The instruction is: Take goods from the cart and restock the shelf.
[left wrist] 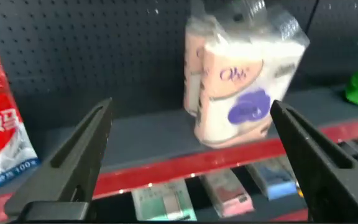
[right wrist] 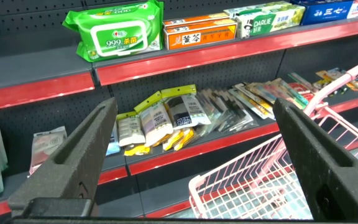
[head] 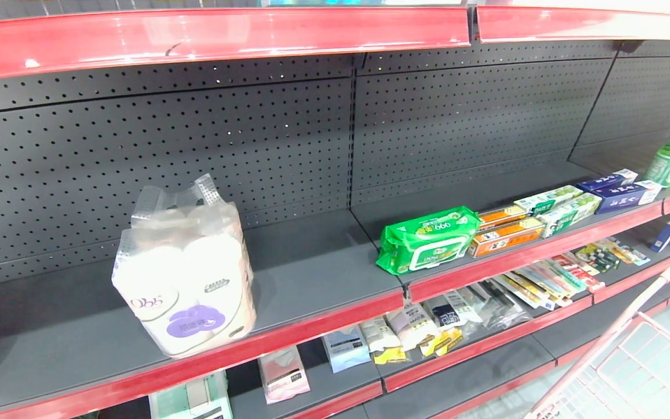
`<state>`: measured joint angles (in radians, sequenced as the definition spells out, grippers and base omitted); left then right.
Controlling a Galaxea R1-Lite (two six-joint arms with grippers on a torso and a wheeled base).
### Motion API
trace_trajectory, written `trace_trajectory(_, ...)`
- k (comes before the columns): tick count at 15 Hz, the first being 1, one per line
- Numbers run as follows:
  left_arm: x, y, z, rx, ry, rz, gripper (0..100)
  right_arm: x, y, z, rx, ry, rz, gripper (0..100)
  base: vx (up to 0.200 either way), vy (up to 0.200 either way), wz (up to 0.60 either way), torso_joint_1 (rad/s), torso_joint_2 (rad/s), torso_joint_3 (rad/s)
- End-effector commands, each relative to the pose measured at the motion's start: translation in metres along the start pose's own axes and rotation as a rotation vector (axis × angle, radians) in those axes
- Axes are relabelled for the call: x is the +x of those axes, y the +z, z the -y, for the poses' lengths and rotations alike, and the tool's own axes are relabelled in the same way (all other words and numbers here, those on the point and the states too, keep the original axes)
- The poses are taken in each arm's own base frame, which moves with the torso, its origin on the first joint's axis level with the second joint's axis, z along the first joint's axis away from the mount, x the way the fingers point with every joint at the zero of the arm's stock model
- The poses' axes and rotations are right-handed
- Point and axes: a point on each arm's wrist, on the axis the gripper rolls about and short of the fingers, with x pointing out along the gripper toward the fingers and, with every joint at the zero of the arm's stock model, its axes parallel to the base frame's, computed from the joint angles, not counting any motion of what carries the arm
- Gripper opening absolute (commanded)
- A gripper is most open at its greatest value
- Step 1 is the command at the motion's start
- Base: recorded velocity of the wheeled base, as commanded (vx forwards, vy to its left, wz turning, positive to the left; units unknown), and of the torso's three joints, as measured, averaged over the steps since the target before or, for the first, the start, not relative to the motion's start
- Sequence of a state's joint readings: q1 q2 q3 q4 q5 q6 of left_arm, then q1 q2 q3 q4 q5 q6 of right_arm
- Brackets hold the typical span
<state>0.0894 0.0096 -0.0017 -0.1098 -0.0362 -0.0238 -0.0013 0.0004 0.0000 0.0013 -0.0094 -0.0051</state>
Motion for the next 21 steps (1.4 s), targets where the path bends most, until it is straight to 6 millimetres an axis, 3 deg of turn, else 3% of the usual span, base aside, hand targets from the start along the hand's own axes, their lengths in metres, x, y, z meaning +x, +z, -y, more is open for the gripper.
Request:
trace_trajectory(1, -0.0006, -0.0077, 0.0017, 0.007, -0.075, -0.068, 100, 0.0001, 0.0002, 0.0, -0.001, 0.0, 0.0, 100, 0.0, 0.0, 0.0, 0.0, 0.0, 0.0)
trace_trajectory(5, -0.0013, -0.0063, -0.0006, -0.003, -0.276, -0.058, 100, 0.0, 0.0, 0.0, -0.001, 0.0, 0.0, 100, 0.0, 0.0, 0.0, 0.0, 0.0, 0.0)
trace_trajectory(10, -0.0006, -0.0072, -0.0057, -0.022, -0.096, -0.06, 100, 0.0001, 0.0, 0.0, 0.002, 0.0, -0.001, 100, 0.0, 0.0, 0.0, 0.0, 0.0, 0.0)
trace_trajectory(17, -0.0011, -0.0115, -0.0046, 0.002, -0.148, -0.101, 100, 0.0001, 0.0, 0.0, -0.001, 0.0, -0.001, 100, 0.0, 0.0, 0.0, 0.0, 0.0, 0.0)
trace_trajectory(21, -0.0011, -0.0116, -0.0046, 0.0, -0.149, -0.103, 100, 0.0001, 0.0, 0.0, -0.001, 0.0, -0.001, 100, 0.0, 0.0, 0.6, 0.004, 0.0, 0.004)
